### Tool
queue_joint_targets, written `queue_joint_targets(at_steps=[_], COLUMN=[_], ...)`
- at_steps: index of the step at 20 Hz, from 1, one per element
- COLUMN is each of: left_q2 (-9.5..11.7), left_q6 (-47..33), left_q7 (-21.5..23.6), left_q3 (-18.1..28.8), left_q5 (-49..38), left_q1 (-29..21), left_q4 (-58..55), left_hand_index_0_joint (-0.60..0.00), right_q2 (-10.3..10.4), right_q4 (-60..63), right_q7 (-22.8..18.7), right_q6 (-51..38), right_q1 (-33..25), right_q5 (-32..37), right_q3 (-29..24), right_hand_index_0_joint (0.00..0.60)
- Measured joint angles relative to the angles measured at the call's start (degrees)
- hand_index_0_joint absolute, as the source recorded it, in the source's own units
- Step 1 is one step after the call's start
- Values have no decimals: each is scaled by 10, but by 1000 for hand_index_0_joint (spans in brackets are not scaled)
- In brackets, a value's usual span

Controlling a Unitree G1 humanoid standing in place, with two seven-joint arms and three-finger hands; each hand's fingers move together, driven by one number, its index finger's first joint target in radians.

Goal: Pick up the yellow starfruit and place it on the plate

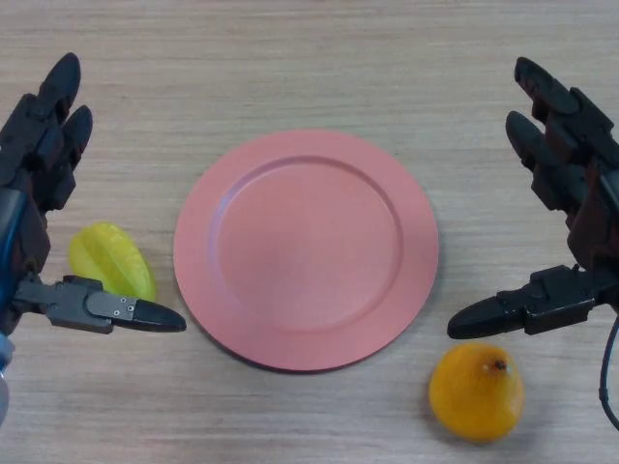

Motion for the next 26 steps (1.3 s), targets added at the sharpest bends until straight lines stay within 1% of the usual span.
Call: queue_joint_targets(at_steps=[7, 9, 12, 14, 15, 16, 17, 19, 20, 23, 26], left_q2=[0, 10, 13, 30, 35, 35, 35, 36, 37, 58, 59], left_q6=[-2, -66, -111, -136, -155, -175, -176, -179, -194, -237, -269], left_q7=[0, 0, 8, 11, 10, 10, 0, -2, -2, 5, 17], left_q3=[8, 10, 11, 11, 14, 15, 14, 10, 7, -4, -24], left_q5=[0, 23, 29, 25, 23, 22, 13, 11, 20, 80, 79], left_q1=[1, -4, -10, -19, -27, -31, -31, -34, -44, -74, -95], left_q4=[8, 85, 172, 213, 242, 266, 291, 331, 361, 463, 516], left_hand_index_0_joint=[0, 0, 0, 0, 0, 0, 0, 0, 0, 0, 0], right_q2=[0, 0, 0, 0, 0, 0, 0, 0, 0, 0, 0], right_q4=[-2, -5, -5, -5, -5, -5, -6, -10, -11, -14, -16], right_q7=[0, 0, 0, 0, 0, 0, 0, 0, -1, -2, -3], right_q6=[0, 0, 1, 6, 6, 6, 6, 10, 13, 16, 16], right_q1=[6, 6, 6, 6, 6, 6, 6, 8, 8, 10, 14], right_q5=[1, 2, 2, 2, 2, 2, 2, 2, 2, 2, 2], right_q3=[0, -1, -2, -2, -3, -3, -3, -6, -7, -15, -16], right_hand_index_0_joint=[0, 0, 0, 0, 0, 0, 0, 0, 0, 0, 0])
